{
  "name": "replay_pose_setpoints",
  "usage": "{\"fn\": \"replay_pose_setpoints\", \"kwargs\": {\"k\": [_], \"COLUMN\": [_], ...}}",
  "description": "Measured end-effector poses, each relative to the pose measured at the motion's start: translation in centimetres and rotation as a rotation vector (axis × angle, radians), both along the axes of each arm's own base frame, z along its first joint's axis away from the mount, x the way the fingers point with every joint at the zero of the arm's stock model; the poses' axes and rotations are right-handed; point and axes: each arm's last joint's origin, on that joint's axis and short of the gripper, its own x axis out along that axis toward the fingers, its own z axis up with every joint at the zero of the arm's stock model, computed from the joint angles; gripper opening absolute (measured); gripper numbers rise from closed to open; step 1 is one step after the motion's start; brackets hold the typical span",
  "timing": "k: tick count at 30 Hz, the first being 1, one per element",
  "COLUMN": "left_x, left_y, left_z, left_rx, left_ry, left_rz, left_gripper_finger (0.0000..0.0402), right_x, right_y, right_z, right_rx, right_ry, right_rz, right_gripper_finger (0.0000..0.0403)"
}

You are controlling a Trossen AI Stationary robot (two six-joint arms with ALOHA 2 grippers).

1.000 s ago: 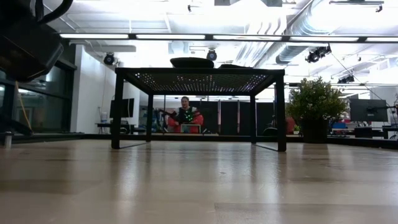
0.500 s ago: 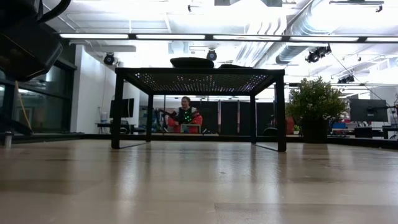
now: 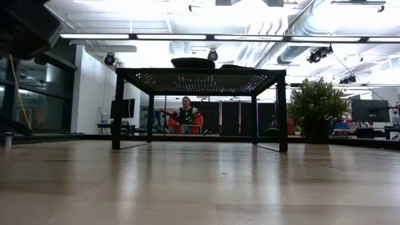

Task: Pick & Place Mini shaped plates
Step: Stack the black square plate on top of the black square plates on the shelf

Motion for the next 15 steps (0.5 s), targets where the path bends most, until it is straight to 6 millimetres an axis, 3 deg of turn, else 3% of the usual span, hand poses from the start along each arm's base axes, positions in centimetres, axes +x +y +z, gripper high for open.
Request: {"fn": "replay_pose_setpoints", "kwargs": {"k": [15], "left_x": [-1.2], "left_y": [2.0], "left_z": [5.1], "left_rx": [0.055], "left_ry": [-0.214], "left_rz": [0.081], "left_gripper_finger": [0.0], "right_x": [0.0], "right_y": [0.0], "right_z": [0.0], "right_rx": [-0.02], "right_ry": [0.0], "right_rz": [0.004], "right_gripper_finger": [0.0114]}}
